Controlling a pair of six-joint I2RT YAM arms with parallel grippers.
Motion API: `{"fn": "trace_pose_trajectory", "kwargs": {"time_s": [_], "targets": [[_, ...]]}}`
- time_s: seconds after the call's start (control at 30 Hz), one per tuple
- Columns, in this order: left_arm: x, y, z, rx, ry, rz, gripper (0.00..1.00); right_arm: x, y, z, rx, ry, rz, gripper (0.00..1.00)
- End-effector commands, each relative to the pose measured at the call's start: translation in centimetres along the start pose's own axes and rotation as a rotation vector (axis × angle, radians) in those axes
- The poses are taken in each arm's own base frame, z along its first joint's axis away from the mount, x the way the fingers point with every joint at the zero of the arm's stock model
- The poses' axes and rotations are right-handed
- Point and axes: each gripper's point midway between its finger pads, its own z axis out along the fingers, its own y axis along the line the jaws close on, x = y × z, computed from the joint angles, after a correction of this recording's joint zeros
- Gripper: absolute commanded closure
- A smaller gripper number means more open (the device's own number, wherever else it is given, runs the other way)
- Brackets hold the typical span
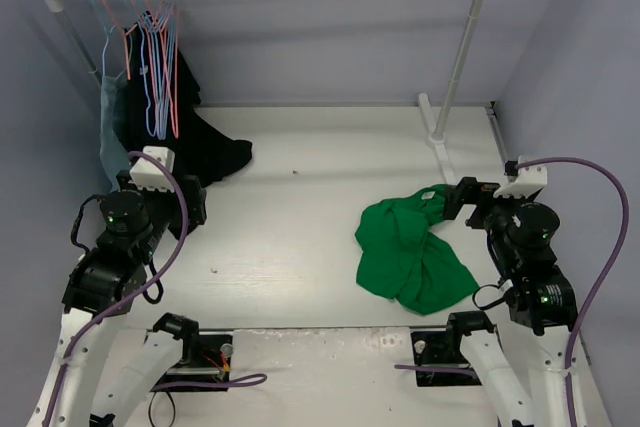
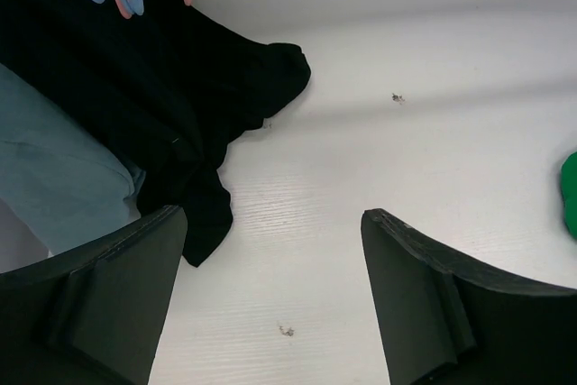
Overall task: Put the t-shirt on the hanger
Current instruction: Pick up the T-shirt from the center of the board.
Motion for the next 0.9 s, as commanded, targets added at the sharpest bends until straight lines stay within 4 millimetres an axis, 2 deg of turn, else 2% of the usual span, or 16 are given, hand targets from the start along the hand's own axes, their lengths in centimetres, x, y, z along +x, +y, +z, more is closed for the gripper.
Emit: {"fn": "trace_pose_trajectory", "kwargs": {"time_s": [0.0,0.1,0.13,0.23,0.37,0.4,0.47,0.5,0.67,0.83,0.87], "targets": [[-1.8,-0.4,0.1,0.014,-0.056,-0.031,0.21,-1.0,0.3,1.2,-0.003,-0.042,0.024,0.0],[-0.9,-0.9,0.3,0.039,-0.02,-0.034,0.21,1.2,0.6,2.1,-0.007,0.032,0.093,0.0],[-0.8,-1.3,0.4,0.056,-0.005,-0.029,0.21,1.5,1.7,2.3,-0.06,0.045,0.119,0.0],[-0.3,-2.3,0.5,0.113,0.028,-0.024,0.21,3.3,2.4,3.7,-0.07,0.115,0.212,0.01],[0.6,-2.7,0.8,0.122,0.075,-0.054,0.21,6.6,1.8,6.0,0.007,0.232,0.282,0.05],[1.1,-2.8,1.0,0.122,0.094,-0.061,0.21,8.2,1.6,6.8,0.033,0.292,0.286,0.05],[2.0,-3.1,1.2,0.133,0.13,-0.082,0.21,10.1,1.4,7.4,0.078,0.354,0.32,0.05],[2.7,-3.5,1.4,0.149,0.159,-0.087,0.21,11.9,1.6,8.1,0.089,0.417,0.324,0.06],[5.1,-5.0,1.8,0.213,0.273,-0.115,0.21,16.8,2.2,10.1,0.142,0.528,0.349,0.07],[6.2,-6.1,2.4,0.247,0.303,-0.162,0.21,21.4,2.7,11.7,0.135,0.624,0.356,0.09],[6.4,-6.3,2.6,0.251,0.316,-0.169,0.21,22.7,2.9,12.3,0.128,0.654,0.352,0.14]]}}
